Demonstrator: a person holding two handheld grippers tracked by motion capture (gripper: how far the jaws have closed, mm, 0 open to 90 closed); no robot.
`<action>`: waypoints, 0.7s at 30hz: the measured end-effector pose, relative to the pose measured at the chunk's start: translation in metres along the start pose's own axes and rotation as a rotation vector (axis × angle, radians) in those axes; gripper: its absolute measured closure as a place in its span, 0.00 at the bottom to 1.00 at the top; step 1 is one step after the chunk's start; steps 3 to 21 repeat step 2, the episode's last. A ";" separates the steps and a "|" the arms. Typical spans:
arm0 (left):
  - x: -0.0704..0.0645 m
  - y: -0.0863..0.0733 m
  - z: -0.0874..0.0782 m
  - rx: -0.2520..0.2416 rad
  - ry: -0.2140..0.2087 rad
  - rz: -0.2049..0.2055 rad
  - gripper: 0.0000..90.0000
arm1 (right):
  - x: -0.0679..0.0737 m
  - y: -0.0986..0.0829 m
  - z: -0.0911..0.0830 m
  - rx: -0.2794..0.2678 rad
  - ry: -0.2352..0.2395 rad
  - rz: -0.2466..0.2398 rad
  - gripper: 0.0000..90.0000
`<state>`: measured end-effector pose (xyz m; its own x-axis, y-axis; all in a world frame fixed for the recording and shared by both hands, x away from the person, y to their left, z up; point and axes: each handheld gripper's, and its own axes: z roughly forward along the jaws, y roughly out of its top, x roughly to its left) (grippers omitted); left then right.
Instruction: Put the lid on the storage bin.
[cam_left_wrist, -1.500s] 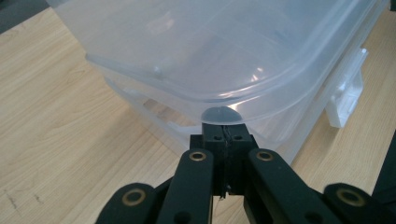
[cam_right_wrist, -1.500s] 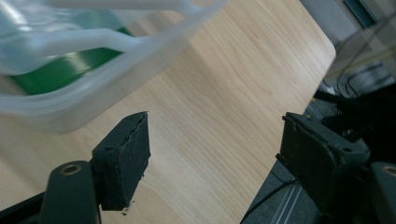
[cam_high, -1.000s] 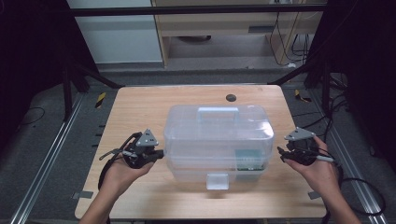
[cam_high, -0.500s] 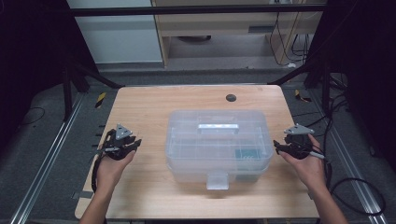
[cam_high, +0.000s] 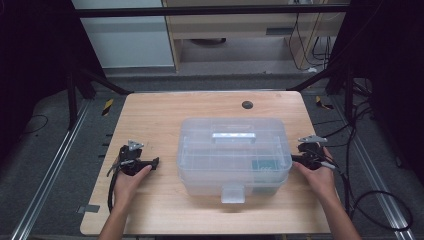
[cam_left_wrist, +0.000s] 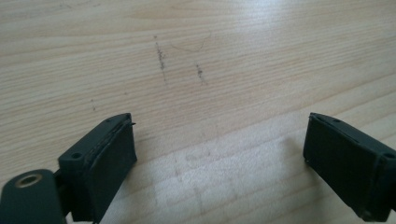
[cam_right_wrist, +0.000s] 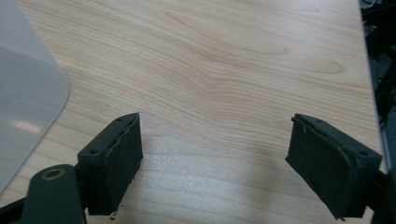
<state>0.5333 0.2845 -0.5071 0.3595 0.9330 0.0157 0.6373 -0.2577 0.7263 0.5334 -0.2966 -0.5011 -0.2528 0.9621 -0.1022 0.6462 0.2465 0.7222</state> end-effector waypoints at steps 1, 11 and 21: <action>-0.001 0.000 0.001 0.004 0.001 0.005 0.06 | 0.000 -0.002 0.003 0.000 0.014 0.005 0.17; -0.001 0.001 0.001 0.005 -0.001 0.007 0.05 | 0.001 -0.004 0.005 -0.010 0.031 0.032 0.16; -0.001 0.001 0.001 0.005 -0.001 0.007 0.05 | 0.001 -0.004 0.005 -0.010 0.031 0.032 0.16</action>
